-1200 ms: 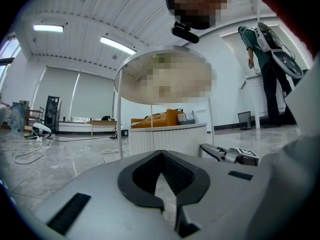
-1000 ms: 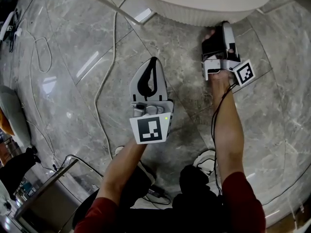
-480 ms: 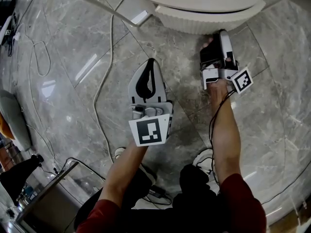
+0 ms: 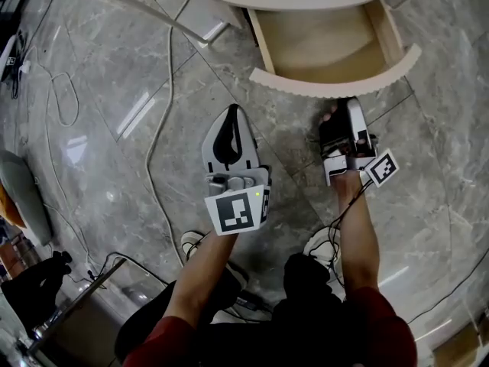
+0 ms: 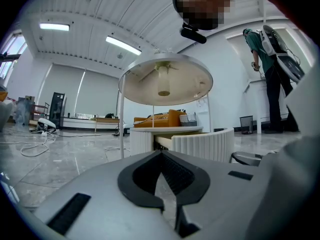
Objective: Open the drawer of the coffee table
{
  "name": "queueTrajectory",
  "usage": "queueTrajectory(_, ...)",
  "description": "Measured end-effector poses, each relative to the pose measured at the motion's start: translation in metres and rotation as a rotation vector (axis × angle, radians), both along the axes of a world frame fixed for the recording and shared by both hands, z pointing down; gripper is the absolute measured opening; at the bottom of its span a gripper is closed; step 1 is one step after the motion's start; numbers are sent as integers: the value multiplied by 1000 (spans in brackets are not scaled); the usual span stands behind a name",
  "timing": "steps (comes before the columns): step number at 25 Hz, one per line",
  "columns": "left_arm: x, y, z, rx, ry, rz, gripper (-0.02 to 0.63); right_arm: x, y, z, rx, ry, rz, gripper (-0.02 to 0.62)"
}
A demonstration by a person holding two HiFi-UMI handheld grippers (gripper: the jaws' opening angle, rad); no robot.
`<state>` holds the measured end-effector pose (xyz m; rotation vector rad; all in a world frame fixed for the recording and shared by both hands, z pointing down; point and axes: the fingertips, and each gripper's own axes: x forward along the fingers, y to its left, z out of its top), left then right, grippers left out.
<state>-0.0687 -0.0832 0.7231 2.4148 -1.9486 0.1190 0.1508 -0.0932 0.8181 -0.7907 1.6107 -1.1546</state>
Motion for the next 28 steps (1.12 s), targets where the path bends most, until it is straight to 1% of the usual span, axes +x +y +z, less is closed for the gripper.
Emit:
queueTrajectory(6,-1,18,11,-37,15,-18,13,8,48,-2,-4,-4,10,249)
queueTrajectory(8,-1,23,13,-46,18,-18,13,10,61,-4,-3,28,1,249)
queueTrajectory(9,-1,25,14,-48,19,-17,14,9,65,-5,-1,62,-9,249)
queueTrajectory(11,0,27,16,-48,19,-13,13,5,66,-8,3,131,-38,265)
queueTrajectory(12,0,28,17,-49,19,-13,14,4,66,-8,3,141,-47,264)
queueTrajectory(17,-2,29,19,-53,24,-19,14,5,65,-6,-10,132,-37,265)
queueTrajectory(19,-2,29,18,-48,24,-16,14,4,66,-4,-33,153,-40,265)
queueTrajectory(21,-1,27,15,-39,23,-6,14,3,71,-2,-67,222,-51,264)
queueTrajectory(23,1,26,11,-32,26,11,14,2,81,-7,-83,330,-63,264)
queueTrajectory(25,3,24,7,-25,29,32,13,0,90,-21,-81,469,-62,264)
queueTrajectory(26,4,24,6,-21,24,45,13,0,94,-27,-88,548,-46,264)
queueTrajectory(28,6,26,7,-19,-12,82,13,1,98,-36,-105,731,10,264)
